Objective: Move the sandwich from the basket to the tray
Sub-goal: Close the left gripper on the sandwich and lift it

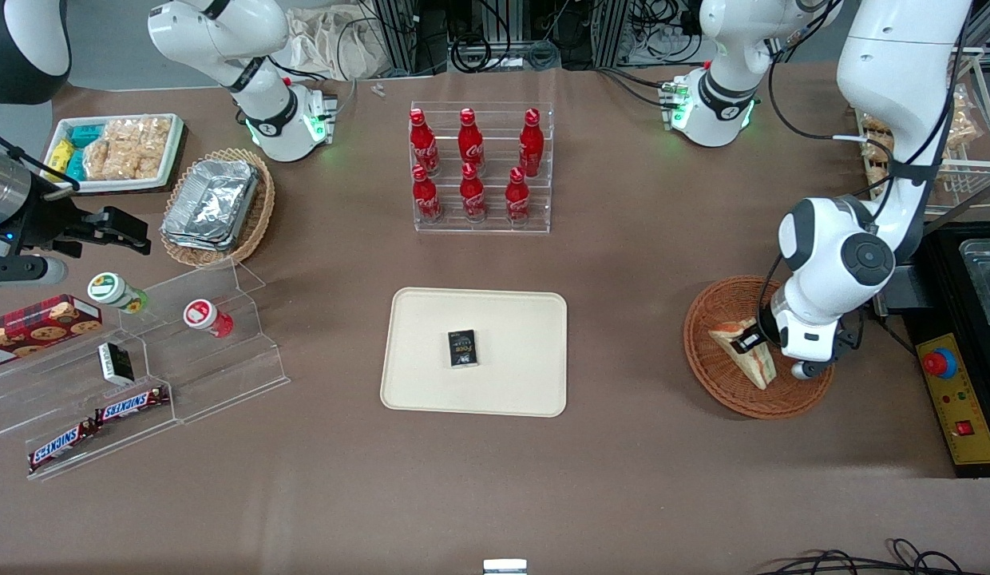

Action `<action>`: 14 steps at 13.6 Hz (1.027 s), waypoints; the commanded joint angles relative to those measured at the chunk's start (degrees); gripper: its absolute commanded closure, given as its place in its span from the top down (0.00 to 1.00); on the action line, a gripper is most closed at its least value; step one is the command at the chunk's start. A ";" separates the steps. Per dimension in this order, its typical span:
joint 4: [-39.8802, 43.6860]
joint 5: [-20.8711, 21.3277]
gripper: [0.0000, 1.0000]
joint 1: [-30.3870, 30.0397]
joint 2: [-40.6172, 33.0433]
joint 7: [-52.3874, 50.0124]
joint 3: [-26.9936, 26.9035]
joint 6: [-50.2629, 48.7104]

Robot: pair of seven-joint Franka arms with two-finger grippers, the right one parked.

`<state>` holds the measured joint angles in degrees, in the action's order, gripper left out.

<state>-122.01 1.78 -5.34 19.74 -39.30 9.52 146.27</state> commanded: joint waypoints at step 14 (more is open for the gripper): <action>26.65 -0.37 0.14 0.68 -6.21 6.86 9.62 -42.38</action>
<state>-97.15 1.84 -4.72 13.14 -35.18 16.45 106.20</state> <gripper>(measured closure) 0.811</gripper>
